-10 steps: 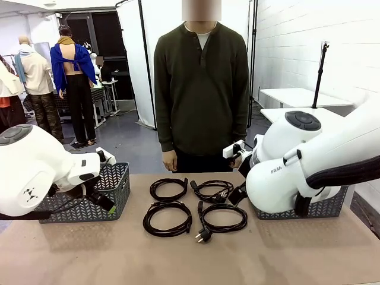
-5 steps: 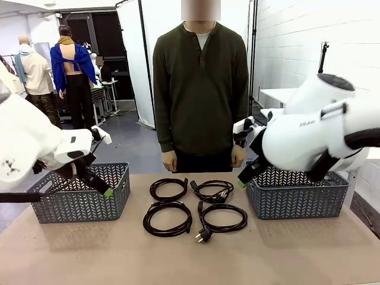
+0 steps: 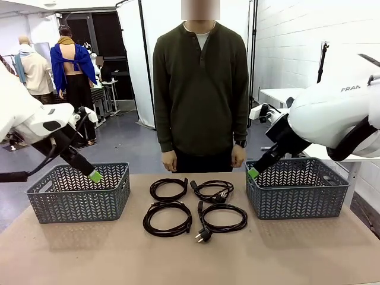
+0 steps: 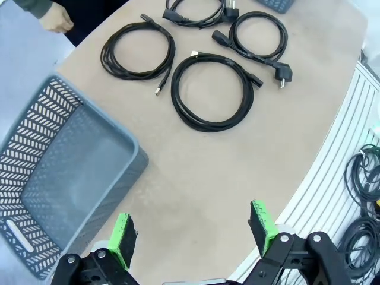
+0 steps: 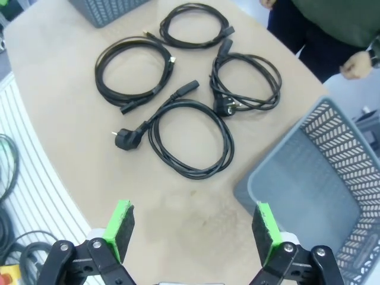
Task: Organize the cables according to human instructions.
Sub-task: Pick up a bundle of cables and place it in the basket indicated by the human.
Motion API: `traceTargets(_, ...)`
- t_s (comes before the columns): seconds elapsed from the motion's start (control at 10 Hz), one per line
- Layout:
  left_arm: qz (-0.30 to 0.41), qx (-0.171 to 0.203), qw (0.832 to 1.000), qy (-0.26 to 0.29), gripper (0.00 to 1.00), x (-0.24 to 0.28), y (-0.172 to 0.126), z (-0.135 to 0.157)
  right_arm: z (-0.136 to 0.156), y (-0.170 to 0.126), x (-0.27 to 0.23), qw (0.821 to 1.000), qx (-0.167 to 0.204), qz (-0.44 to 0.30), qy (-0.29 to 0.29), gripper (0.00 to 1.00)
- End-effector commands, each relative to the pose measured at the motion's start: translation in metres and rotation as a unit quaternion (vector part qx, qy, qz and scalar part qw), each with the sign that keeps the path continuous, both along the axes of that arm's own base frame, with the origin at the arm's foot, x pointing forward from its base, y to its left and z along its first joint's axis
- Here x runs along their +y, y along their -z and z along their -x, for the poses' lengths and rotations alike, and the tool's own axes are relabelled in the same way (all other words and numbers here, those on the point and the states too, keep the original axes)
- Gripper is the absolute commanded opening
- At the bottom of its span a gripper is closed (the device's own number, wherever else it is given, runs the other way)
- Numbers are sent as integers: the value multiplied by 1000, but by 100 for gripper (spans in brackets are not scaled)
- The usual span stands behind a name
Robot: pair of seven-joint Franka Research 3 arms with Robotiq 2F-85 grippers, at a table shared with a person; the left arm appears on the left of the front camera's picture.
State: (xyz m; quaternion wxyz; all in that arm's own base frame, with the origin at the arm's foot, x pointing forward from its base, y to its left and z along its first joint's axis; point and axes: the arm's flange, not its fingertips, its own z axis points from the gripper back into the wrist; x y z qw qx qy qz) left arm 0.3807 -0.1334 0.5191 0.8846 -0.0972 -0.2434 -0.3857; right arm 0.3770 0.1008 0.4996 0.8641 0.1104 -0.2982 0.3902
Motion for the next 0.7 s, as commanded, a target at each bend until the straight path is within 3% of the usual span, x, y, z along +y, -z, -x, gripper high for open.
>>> traceTargets(0.0,3,13,1000,13,100,8,-3,-9,-4,7,-4,999,-2,-24,-22,100)
traceTargets(0.6,-1,5,1000,0,100,4,-4,-2,-1,0,-3,1000,1,-8,0,100)
